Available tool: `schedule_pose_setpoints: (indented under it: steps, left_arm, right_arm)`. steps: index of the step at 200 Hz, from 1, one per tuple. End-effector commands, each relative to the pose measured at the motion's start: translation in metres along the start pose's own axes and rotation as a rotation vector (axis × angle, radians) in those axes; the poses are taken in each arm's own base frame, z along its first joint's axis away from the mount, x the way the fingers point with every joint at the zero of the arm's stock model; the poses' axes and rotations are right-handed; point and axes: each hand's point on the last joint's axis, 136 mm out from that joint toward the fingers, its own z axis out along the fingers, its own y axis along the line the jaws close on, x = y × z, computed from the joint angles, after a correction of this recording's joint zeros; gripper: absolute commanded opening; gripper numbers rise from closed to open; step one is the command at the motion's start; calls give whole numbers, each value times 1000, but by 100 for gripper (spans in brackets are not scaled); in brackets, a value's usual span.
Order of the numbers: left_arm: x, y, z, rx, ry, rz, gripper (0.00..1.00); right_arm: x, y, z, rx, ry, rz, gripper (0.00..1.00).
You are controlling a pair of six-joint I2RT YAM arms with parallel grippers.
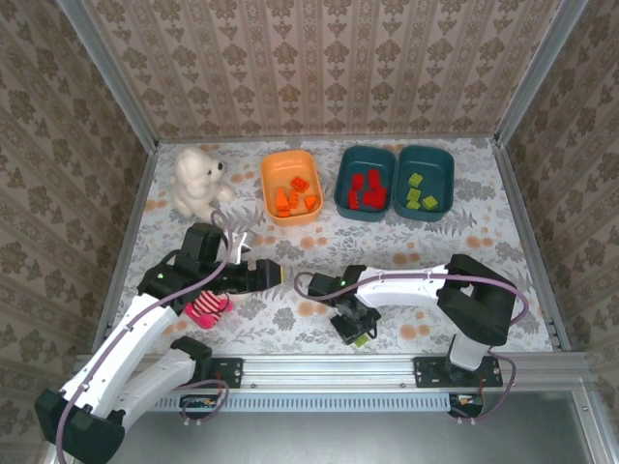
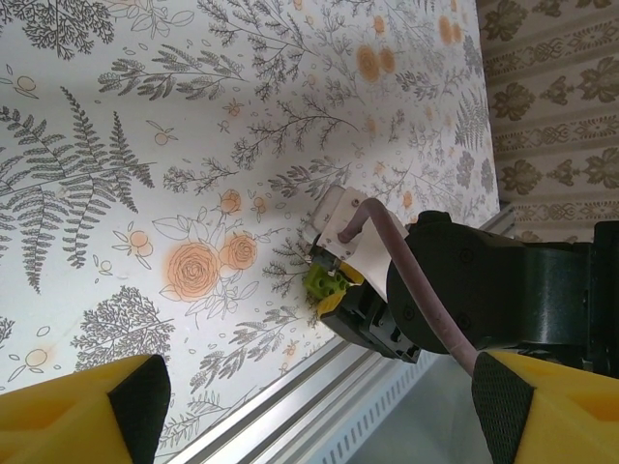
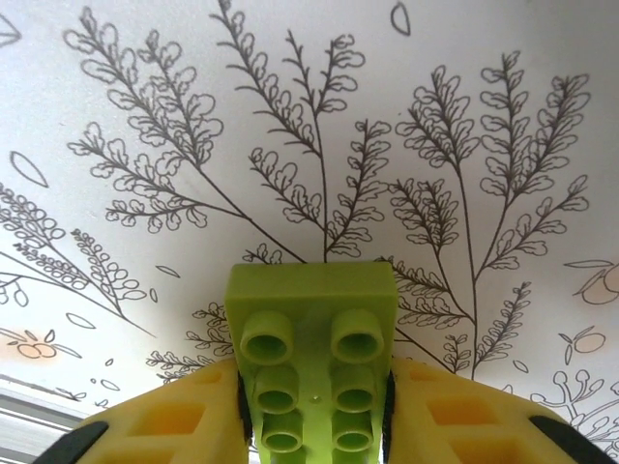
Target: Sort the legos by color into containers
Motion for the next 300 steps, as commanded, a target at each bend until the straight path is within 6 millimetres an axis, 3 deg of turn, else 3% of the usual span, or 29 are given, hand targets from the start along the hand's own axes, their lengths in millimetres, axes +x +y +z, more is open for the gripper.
schedule_pose_setpoints:
  steps: [1, 35, 62, 92, 125, 162, 206, 257, 300]
  left_arm:
    - [-4, -3, 1, 5, -15, 1, 85]
    - [-7, -6, 5, 19, -14, 3, 85]
    - [-23, -15, 18, 43, -26, 19, 85]
    - [-56, -34, 40, 64, -30, 63, 85]
    - [-98, -50, 68, 86, -49, 92, 85]
    - [-146, -70, 93, 112, -84, 128, 85]
    - [-197, -88, 126, 150, -100, 141, 84]
    - [-244, -101, 147, 169, -137, 146, 84]
    - [-268, -102, 161, 188, -163, 122, 84]
  right_arm:
    - [-13, -31, 15, 125, -40, 35, 29]
    - [-46, -41, -30, 104, -156, 110, 25]
    - [-81, -74, -84, 59, -269, 256, 23]
    - [-118, -137, -138, 37, -370, 440, 22]
    - [-148, -223, -164, 73, -422, 616, 21]
    - [-168, -319, -155, 161, -386, 775, 21]
    - [-190, -396, -139, 263, -337, 854, 21]
    - [-205, -449, -110, 336, -293, 907, 23]
    - [-209, -462, -78, 320, -265, 928, 24]
